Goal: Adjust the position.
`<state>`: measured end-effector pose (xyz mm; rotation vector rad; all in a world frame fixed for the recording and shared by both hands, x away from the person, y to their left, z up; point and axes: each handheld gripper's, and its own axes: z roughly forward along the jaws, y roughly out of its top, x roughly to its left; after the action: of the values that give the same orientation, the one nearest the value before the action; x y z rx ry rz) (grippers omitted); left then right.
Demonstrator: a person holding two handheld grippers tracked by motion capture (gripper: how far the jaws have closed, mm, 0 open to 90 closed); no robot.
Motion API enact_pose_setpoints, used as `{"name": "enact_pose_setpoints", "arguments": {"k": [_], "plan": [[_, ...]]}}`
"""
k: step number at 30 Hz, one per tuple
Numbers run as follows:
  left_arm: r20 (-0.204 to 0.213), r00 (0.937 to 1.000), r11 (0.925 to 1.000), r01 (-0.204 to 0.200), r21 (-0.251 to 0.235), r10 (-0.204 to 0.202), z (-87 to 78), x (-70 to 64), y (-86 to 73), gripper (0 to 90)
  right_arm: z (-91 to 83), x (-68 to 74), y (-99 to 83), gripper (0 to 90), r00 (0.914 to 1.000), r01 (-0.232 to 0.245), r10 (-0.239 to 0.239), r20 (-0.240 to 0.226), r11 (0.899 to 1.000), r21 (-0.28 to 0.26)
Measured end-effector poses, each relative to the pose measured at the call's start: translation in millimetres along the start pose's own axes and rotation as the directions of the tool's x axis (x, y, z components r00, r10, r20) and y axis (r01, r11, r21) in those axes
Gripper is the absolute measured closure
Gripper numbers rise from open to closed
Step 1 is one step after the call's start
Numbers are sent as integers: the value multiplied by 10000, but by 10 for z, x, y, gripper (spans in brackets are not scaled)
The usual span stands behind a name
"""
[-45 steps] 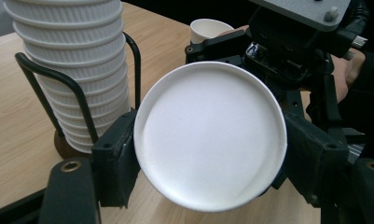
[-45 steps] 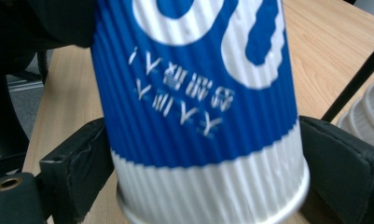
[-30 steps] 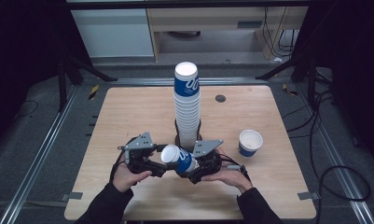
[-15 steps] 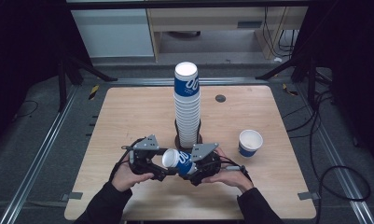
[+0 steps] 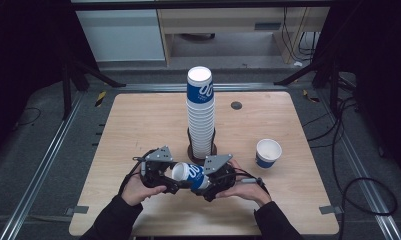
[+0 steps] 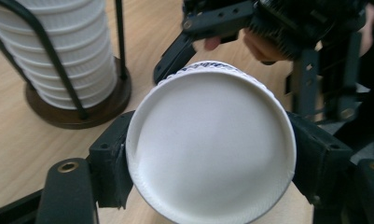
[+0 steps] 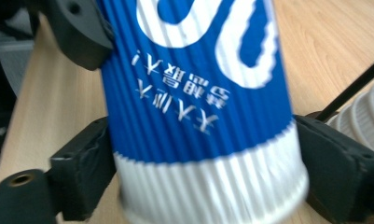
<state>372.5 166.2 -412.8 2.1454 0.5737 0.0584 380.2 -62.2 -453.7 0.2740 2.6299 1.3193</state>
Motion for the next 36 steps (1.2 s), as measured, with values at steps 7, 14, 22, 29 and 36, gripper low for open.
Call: {"name": "enact_pose_setpoints", "arguments": {"k": [7,14,22,29,36], "plan": [[-426,9987,9938,227,-1088,-274,-162,116,-22,256,-232,-134,-13,77,9955,-921,939,139,9907,-997],[-81,9996,9739,258,-2253,-283,-259,124,-24,256,-349,-208,-66,68,9873,-1589,1583,-162,9742,-1603],[585,9982,9686,63,-2486,85,-214,24,6,256,-326,-186,-70,63,9844,-1700,1582,-772,9680,-1845],[1050,9940,9699,-50,-2434,315,-168,-24,17,256,-323,-157,-51,76,9789,-1790,1505,-1383,9577,-2252],[1213,9917,9724,-124,-2329,417,-128,-44,14,256,-296,-119,-39,110,9807,-1517,1171,-1565,9608,-2319]]}}
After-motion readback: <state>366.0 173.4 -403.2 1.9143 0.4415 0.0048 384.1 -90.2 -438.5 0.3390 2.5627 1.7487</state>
